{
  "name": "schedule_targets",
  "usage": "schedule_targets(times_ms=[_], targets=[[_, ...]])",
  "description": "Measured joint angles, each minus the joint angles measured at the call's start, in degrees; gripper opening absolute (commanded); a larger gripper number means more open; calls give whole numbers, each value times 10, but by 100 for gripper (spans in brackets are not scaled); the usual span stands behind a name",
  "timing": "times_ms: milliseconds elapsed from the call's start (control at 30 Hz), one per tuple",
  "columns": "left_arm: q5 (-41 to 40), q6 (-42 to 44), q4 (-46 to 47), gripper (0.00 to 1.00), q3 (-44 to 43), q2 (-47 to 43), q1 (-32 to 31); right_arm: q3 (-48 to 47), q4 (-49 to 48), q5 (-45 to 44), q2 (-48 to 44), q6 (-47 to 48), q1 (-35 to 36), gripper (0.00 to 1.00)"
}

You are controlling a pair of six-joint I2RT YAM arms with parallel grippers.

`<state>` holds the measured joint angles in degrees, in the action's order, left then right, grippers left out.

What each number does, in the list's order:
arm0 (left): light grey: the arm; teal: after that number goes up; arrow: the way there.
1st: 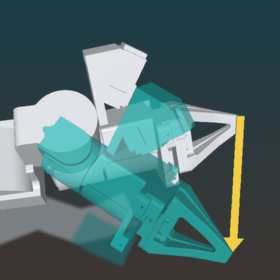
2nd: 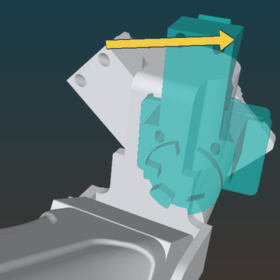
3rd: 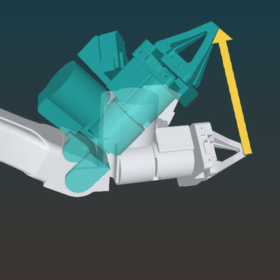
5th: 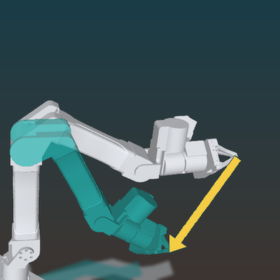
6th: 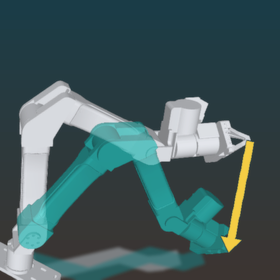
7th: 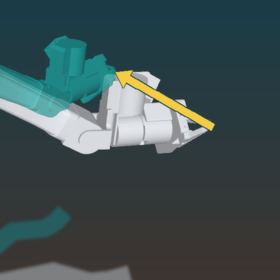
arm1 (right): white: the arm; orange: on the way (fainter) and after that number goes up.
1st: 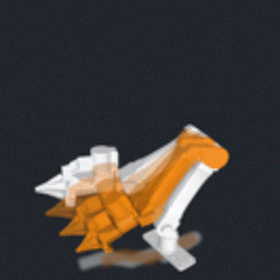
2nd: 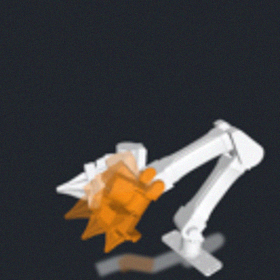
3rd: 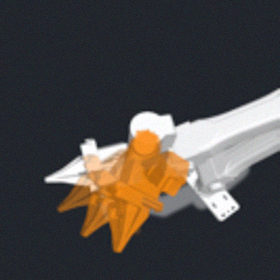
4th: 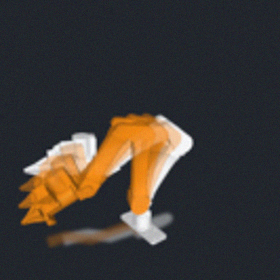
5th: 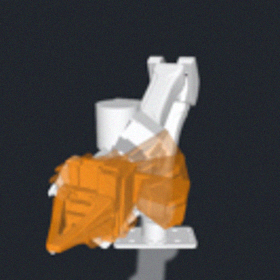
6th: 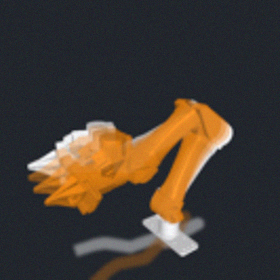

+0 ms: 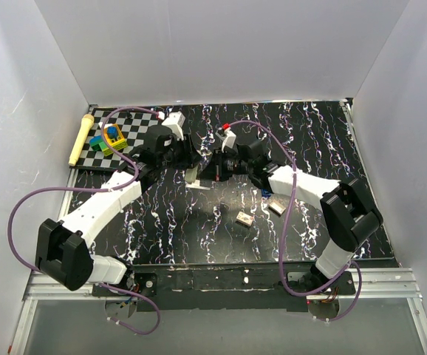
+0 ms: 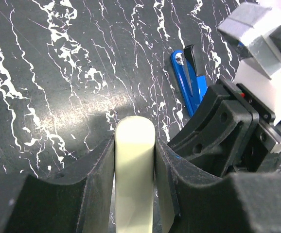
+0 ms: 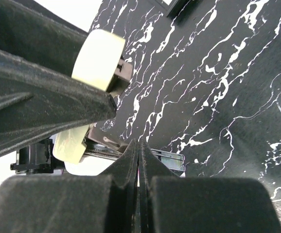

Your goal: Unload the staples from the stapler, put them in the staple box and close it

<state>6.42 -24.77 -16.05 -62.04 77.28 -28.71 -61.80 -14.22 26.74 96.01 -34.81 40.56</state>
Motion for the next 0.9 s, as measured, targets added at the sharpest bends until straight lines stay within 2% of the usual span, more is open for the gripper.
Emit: schedule_targets(times_ms=[900], targets=[[-57,-22,36,0,31,1,0,66,-190,55,47,-161,17,1]])
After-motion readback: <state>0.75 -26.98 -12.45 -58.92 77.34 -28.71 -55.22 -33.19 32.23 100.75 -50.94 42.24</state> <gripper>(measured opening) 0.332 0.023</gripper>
